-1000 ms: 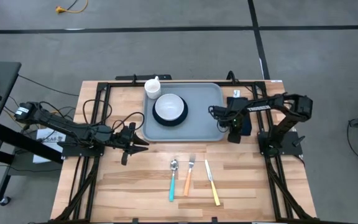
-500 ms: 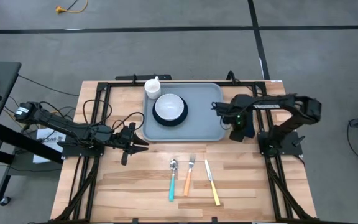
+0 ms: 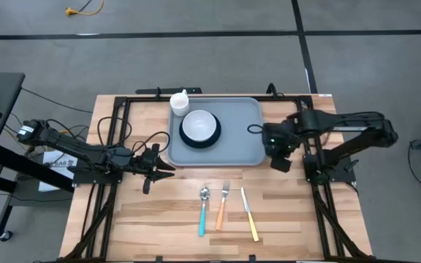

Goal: Set up tray
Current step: Put the blue napkin on the gray serving tray to the right of the green plate

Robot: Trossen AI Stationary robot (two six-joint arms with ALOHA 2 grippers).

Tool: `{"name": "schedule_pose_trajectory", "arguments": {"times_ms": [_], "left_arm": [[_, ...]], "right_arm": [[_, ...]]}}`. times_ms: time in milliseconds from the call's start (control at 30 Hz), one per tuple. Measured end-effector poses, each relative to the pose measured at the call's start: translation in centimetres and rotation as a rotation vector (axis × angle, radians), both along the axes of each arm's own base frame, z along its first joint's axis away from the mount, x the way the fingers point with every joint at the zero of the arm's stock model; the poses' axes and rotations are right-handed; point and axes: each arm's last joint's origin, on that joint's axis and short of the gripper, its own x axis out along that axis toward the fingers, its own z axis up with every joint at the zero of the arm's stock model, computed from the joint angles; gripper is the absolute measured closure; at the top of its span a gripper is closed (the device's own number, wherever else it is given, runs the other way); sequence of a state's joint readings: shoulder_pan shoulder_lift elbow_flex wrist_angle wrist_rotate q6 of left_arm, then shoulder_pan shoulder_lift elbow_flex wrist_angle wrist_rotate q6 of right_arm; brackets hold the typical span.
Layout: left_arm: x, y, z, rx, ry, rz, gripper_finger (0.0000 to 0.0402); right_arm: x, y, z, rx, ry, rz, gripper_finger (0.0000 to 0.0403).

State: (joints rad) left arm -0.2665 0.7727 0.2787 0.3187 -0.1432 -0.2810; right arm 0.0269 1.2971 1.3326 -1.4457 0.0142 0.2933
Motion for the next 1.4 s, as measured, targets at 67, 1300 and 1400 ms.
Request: {"name": "schedule_pose_trajectory", "arguments": {"times_ms": [67,1300,1400], "left_arm": [[0.0,0.0,0.0,0.001,0.000,0.000,0.0315],[0.0,0.0,-0.2,0.023,0.021,0.000,0.0315],[-0.1,0.0,-0.3,0.033,0.031,-0.001,0.0315]], "right_arm": [[0.1,1.1,1.7,-0.011,-0.066,0.031,0.0403],[10.5,-16.6,1.6,-0.630,0.211,-0.058,0.0403],[12.6,-16.7,-1.4,-0.527,0.256,0.028,0.0403]]}}
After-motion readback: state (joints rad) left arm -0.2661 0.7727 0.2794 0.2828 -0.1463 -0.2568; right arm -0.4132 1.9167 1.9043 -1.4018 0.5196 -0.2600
